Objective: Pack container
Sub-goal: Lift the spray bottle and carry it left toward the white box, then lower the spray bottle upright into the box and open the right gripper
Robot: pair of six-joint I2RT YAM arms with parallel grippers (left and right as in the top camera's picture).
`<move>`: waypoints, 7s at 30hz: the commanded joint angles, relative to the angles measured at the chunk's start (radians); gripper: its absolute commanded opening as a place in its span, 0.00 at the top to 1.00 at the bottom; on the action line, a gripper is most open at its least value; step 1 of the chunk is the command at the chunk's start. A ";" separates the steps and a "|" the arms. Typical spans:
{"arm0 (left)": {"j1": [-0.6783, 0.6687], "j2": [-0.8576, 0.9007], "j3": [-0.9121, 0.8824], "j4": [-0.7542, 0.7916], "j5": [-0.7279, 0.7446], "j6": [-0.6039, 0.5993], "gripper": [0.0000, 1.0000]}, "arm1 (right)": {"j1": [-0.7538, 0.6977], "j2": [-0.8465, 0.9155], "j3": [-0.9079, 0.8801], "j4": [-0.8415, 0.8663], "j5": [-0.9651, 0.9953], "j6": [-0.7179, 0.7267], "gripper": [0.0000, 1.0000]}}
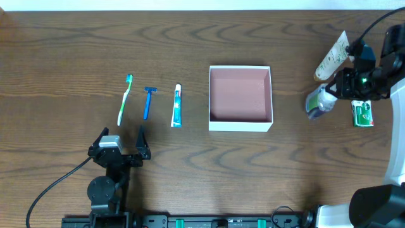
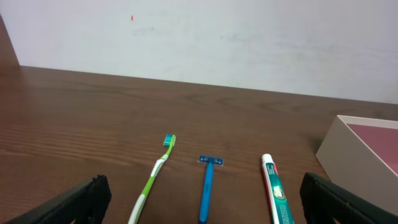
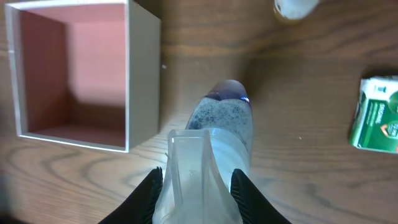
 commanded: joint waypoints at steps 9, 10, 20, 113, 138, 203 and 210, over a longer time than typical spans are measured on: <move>-0.005 -0.006 -0.012 -0.045 0.018 0.006 0.02 | 0.039 -0.011 0.045 -0.007 -0.008 0.015 0.82; -0.005 -0.006 -0.012 -0.045 0.018 0.006 0.02 | 0.039 -0.011 0.045 -0.009 0.003 0.014 0.82; -0.005 -0.006 -0.012 -0.045 0.018 0.006 0.02 | 0.039 -0.011 0.028 -0.024 0.167 0.045 0.80; -0.005 -0.006 -0.012 -0.045 0.018 0.006 0.02 | 0.523 0.190 0.191 0.364 0.131 0.329 0.82; -0.005 -0.006 -0.012 -0.045 0.018 0.006 0.02 | 0.523 0.246 0.186 0.343 0.206 0.320 0.79; -0.005 -0.006 -0.012 -0.045 0.018 0.006 0.02 | 0.470 0.373 0.185 0.354 0.222 0.321 0.55; -0.005 -0.006 -0.012 -0.045 0.018 0.006 0.02 | 0.460 0.373 0.185 0.350 0.311 0.321 0.50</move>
